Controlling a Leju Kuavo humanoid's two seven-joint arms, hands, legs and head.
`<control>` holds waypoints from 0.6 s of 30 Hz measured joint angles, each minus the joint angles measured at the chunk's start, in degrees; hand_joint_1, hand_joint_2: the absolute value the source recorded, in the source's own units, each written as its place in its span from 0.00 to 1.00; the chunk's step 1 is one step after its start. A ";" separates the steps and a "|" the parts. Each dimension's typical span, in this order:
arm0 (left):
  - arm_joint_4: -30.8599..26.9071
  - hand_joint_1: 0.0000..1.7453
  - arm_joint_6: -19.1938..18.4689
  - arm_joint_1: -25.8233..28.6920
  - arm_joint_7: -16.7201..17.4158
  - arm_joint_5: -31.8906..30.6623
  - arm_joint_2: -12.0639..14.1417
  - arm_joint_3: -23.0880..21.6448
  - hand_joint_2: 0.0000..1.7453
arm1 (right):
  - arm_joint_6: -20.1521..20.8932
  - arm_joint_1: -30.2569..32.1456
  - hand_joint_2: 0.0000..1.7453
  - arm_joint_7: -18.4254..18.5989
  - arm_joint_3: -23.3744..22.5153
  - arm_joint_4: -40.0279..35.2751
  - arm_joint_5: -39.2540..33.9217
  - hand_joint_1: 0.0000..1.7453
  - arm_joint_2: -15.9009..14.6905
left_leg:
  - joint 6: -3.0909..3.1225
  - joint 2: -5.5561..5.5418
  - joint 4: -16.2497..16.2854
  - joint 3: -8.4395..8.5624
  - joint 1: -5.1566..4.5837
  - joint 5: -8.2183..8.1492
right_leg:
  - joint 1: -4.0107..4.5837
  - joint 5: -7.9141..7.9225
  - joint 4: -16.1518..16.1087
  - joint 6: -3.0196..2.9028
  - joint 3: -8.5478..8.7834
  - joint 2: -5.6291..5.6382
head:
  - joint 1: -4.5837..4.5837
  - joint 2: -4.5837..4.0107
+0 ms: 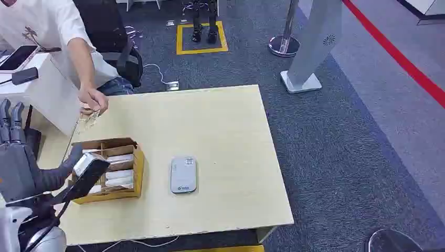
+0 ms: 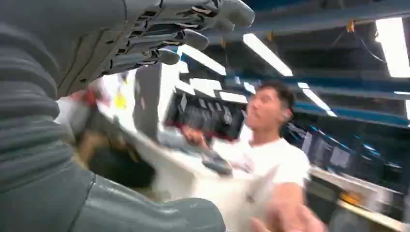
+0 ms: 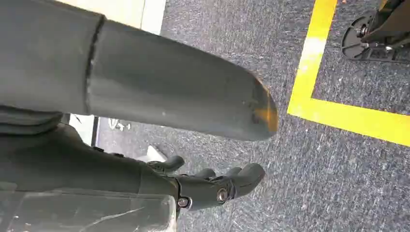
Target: Pass the card to the sensor for recognition and then transmit it.
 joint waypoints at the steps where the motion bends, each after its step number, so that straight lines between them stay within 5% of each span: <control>1: 0.09 0.00 -0.02 -0.63 1.88 -4.13 0.74 -0.41 1.00 | 0.00 -0.03 0.00 0.02 0.00 0.00 0.22 0.00 0.02 | 0.00 0.02 0.00 0.00 0.00 0.00 | 0.00 0.01 0.00 -0.01 -0.01 0.02 | -0.02 0.00; 5: 1.27 0.00 -0.94 -4.41 10.87 -12.92 7.33 -4.26 1.00 | 0.00 -0.10 0.00 0.24 0.00 0.00 0.90 0.00 0.11 | -0.04 0.02 -0.01 0.01 0.01 0.03 | 0.01 0.03 0.03 -0.04 -0.01 0.01 | -0.02 0.00; 9: 2.01 0.00 -1.38 -6.27 12.54 -13.44 10.60 -6.97 1.00 | 0.00 -0.11 0.00 0.26 0.00 0.00 0.90 0.00 0.17 | -0.05 0.02 -0.01 0.00 0.01 0.04 | 0.01 0.03 0.04 -0.04 -0.01 0.02 | -0.02 0.00; 13: 3.37 0.00 -4.11 -9.15 18.71 -13.55 16.09 -11.65 1.00 | 0.07 -0.14 0.00 0.20 0.00 0.00 1.07 0.00 0.28 | -0.05 0.02 0.00 -0.02 0.00 0.03 | 0.00 0.02 0.03 -0.04 -0.05 0.03 | -0.04 0.00; 18: 5.73 0.00 -6.08 -12.17 19.05 -13.55 18.49 -15.45 1.00 | 0.09 -0.24 0.00 0.15 0.00 0.00 1.09 0.00 0.42 | -0.05 0.09 0.00 -0.02 0.00 0.04 | 0.01 0.04 0.03 -0.05 -0.04 0.09 | -0.02 0.00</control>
